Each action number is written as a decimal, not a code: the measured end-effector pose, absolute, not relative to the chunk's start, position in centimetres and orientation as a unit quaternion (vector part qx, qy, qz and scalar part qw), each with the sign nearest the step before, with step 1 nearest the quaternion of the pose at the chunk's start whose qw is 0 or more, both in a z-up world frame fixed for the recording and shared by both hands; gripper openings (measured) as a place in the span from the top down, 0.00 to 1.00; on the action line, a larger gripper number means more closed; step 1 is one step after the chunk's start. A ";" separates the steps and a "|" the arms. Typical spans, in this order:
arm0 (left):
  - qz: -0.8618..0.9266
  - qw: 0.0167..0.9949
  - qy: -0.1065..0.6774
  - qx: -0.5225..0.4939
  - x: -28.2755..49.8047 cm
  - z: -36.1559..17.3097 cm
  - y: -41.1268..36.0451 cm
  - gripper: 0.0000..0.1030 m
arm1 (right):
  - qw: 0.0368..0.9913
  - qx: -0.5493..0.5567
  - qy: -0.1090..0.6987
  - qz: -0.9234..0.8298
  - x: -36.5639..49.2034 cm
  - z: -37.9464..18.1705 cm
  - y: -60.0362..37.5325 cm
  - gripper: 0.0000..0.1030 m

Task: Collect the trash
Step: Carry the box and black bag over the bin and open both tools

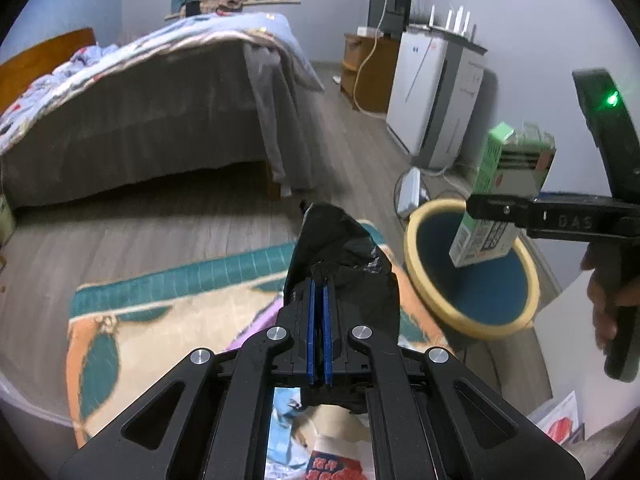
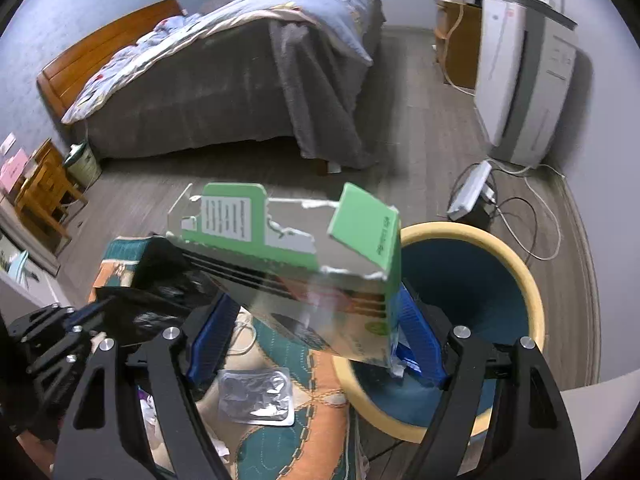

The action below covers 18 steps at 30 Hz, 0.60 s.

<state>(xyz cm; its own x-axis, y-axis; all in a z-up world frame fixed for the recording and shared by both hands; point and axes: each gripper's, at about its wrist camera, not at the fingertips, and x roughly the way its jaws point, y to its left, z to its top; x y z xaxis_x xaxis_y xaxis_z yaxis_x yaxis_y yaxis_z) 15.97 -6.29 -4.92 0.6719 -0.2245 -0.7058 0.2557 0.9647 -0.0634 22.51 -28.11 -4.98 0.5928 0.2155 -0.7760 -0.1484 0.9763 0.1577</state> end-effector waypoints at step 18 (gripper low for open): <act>-0.129 0.910 0.394 -0.004 15.8 -5.2 -7.7 0.96 | 0.897 0.007 0.441 0.030 22.3 -4.7 -29.1 0.26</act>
<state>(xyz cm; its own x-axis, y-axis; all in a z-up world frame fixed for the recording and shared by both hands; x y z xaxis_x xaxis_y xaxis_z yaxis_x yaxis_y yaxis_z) 15.82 -7.70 -5.15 0.6571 -0.2376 -0.7154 0.2312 0.9668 -0.1088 22.34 -29.13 -4.74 0.6087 0.0598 -0.7911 -0.0478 0.9981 0.0387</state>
